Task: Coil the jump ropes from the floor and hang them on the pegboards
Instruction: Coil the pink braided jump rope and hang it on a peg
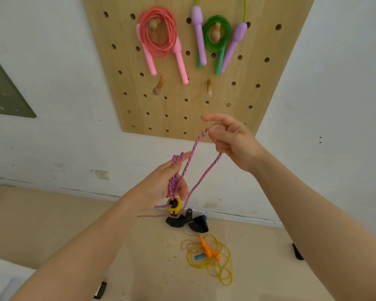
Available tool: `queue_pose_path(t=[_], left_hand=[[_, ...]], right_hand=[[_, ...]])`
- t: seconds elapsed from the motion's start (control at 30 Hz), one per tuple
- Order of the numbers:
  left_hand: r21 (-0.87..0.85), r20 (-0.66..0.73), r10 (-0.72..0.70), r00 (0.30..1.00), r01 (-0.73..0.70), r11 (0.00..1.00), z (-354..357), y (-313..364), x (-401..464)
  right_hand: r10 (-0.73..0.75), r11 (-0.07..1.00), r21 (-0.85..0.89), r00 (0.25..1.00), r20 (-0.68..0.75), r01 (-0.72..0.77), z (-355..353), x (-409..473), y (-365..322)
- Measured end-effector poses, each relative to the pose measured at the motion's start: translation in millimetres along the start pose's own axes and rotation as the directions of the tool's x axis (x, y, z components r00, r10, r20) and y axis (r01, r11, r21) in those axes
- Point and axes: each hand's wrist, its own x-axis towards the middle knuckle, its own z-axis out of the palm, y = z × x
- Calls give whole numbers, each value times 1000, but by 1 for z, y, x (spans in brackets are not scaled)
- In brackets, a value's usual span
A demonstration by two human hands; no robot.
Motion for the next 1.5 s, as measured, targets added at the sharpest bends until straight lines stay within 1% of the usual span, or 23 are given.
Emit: queue_pose_path(t=[0.07,0.13,0.23,0.33,0.43,0.5,0.57,0.63,0.67,0.7,0.8,0.87,0.93,1.03,1.07,1.1,1.17,1.23,1.27,1.3,1.33,1.4,1.5], left_hand=[[-102,29,9,1000,-6,995,16,4,-6],[-209,44,5,999,4,978,30,12,-15],[-285,126,2,992,34,958,47,21,-26],[-339,218,73,973,6,941,55,21,-32],[-449,173,205,963,-108,887,64,22,-38],[-515,43,246,968,-190,836,69,24,-41],[-569,-98,274,957,-280,773,70,25,-39],[-591,-248,262,932,-361,721,67,24,-33],[-588,-314,249,916,-394,706,65,23,-30],[-576,-369,228,901,-414,704,62,23,-26],[-489,-501,125,856,-400,775,46,16,-13],[-389,-568,16,823,-285,876,38,5,-5],[-202,-615,-26,788,-126,971,41,-9,-2],[103,-580,-44,813,127,987,58,-25,-16],[150,-558,-53,828,163,975,64,-23,-21],[135,-502,-41,864,125,983,72,-19,-25],[-53,-303,-21,953,5,999,83,-12,-37],[-310,-177,-56,983,-2,951,88,-6,-47],[-340,-150,-49,987,-5,940,88,-5,-47],[-319,-145,-35,989,-14,948,89,-5,-48],[-226,-164,-14,986,-23,974,87,-5,-47],[-71,-214,13,977,-29,997,81,-6,-45],[-62,-210,24,977,-38,997,68,-6,-43]], right_hand=[[-71,980,-197,968,-239,24,-7,-2,3],[-165,927,-375,927,-337,29,-17,-5,4],[-210,874,-485,931,-299,41,-33,-15,7],[-161,879,-476,944,-290,4,-42,-27,17],[-44,868,-482,949,-312,-118,-49,-40,38],[22,734,-651,964,-265,-195,-52,-49,53],[142,461,-871,983,-116,-169,-48,-60,63],[315,146,-989,946,73,27,-35,-70,69],[385,71,-990,912,143,125,-25,-74,70],[434,61,-983,882,184,175,-15,-79,70],[538,209,-960,797,274,189,8,-85,60],[571,343,-917,730,375,203,17,-86,43],[509,443,-852,704,495,278,23,-87,17],[292,633,-718,770,567,289,27,-86,-17],[200,705,-656,811,549,270,26,-84,-25],[107,758,-600,859,501,256,25,-82,-29],[-46,822,-529,951,307,211,19,-74,-26],[-108,853,-506,991,75,132,13,-64,-15],[-117,837,-537,993,8,103,11,-60,-9],[-118,802,-592,993,-24,81,10,-56,-3],[-116,768,-638,993,-37,66,10,-53,2],[-99,756,-654,993,-60,36,12,-47,8],[-50,780,-625,999,-18,28,16,-40,4]])
